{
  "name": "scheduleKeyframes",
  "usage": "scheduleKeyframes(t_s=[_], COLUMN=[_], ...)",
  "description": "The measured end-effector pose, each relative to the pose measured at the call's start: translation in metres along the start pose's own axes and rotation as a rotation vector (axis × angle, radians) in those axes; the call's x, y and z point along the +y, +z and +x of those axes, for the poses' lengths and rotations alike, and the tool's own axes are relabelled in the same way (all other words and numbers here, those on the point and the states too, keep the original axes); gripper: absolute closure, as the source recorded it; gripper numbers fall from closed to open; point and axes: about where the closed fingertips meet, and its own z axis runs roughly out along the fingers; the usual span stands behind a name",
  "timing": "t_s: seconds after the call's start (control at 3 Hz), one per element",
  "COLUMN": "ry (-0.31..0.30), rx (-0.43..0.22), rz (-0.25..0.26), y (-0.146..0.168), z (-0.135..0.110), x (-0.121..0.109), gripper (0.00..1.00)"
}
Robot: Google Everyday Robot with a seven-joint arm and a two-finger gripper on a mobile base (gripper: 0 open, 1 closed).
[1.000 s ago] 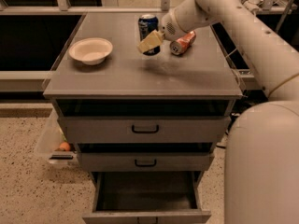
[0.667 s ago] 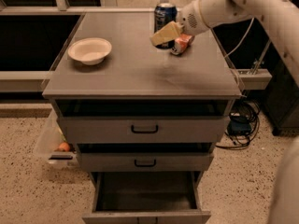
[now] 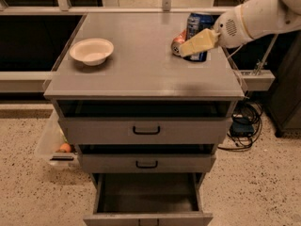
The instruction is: Place pepsi can into bottom drawer
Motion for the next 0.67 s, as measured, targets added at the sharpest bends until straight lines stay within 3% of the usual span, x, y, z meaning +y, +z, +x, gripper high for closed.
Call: scheduleKeyframes(t_s=[0.33,0.67], ry=[0.146,0.149], rx=[0.077,0.084], rz=[-0.03,-0.03], y=[-0.0018,-0.0015], z=[0.0479,0.0555], x=[0.0041,0.0079], gripper=[1.0,1.0])
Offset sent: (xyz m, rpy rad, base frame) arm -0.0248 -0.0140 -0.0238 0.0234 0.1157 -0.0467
